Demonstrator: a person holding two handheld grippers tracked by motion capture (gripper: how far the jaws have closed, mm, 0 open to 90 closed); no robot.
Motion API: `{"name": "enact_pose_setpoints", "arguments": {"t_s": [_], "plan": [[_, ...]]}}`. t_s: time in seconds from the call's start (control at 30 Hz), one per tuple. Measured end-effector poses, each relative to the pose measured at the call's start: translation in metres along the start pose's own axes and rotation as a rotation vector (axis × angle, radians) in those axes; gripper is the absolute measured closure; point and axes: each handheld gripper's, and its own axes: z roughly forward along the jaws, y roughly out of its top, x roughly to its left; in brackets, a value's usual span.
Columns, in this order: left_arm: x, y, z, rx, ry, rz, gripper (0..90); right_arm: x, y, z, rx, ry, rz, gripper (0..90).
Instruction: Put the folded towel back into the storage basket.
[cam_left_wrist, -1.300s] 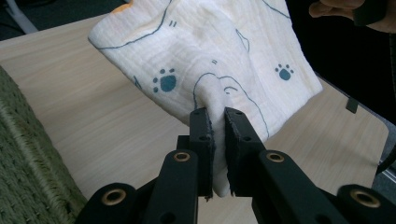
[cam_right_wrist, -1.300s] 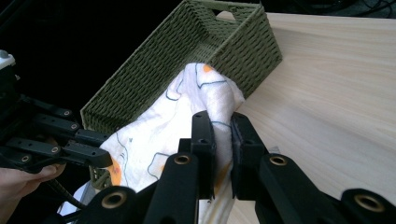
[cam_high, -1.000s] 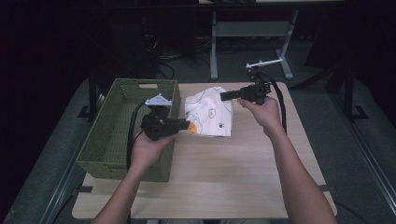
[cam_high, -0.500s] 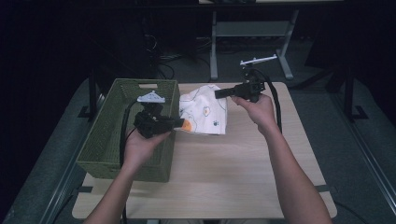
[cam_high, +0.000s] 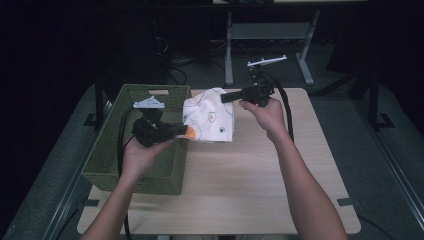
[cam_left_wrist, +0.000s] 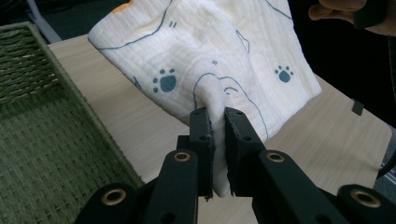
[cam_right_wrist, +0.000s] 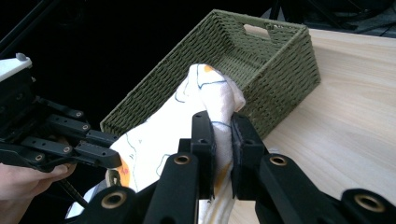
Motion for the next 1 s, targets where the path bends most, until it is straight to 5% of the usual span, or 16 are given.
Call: {"name": "enact_pose_setpoints", "arguments": {"t_s": [1.0], "plan": [[0.034,-0.01,-0.037,0.004,0.043,-0.012,82.6,0.026,0.021,0.048,0.008,0.045,-0.01,81.4]]}}
